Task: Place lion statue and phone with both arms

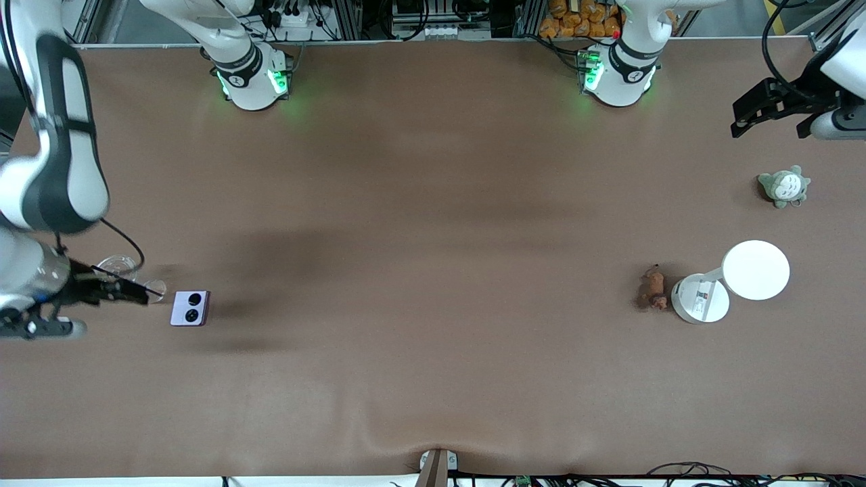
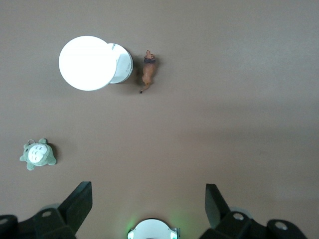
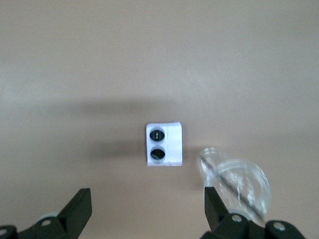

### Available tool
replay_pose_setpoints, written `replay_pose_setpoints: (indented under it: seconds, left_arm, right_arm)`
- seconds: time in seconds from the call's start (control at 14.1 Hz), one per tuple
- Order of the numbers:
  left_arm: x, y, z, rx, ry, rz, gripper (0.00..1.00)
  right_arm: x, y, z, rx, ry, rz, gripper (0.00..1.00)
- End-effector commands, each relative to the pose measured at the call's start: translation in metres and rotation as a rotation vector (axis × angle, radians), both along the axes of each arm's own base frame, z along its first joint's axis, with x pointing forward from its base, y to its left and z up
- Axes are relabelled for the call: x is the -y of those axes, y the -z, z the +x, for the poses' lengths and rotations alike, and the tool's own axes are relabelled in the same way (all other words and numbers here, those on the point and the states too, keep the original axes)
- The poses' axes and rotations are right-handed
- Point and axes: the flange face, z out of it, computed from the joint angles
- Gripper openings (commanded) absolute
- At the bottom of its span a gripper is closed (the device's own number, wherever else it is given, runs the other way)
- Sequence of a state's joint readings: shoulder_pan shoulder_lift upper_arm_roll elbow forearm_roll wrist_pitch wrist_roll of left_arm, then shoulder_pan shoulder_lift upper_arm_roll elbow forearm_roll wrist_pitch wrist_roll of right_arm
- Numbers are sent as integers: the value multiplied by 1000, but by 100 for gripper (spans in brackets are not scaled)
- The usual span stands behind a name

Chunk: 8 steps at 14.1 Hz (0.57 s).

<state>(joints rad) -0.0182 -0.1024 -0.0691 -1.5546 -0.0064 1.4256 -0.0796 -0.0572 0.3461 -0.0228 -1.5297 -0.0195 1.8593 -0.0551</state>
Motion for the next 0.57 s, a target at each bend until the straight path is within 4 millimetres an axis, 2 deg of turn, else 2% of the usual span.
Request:
replay_pose_setpoints:
  seconds: [0.0, 0.14, 0.21, 0.35, 0.5]
  left_arm:
    - [-11, -4, -7, -5, -26, -28, 100]
    - [-13, -7, -7, 2, -30, -42, 100]
    - [-14, -7, -8, 2, -30, -42, 100]
    - [-12, -6, -7, 2, -18, -41, 100]
    - [-10, -4, -3, 6, -8, -27, 100]
  right_arm:
    - [-4, -61, -46, -28, 34, -32, 100]
    - [4, -98, -69, -12, 51, -23, 100]
    - [14, -109, -79, -7, 64, 19, 100]
    - [22, -123, -89, 1, 82, 88, 100]
    - [16, -134, -96, 4, 76, 88, 100]
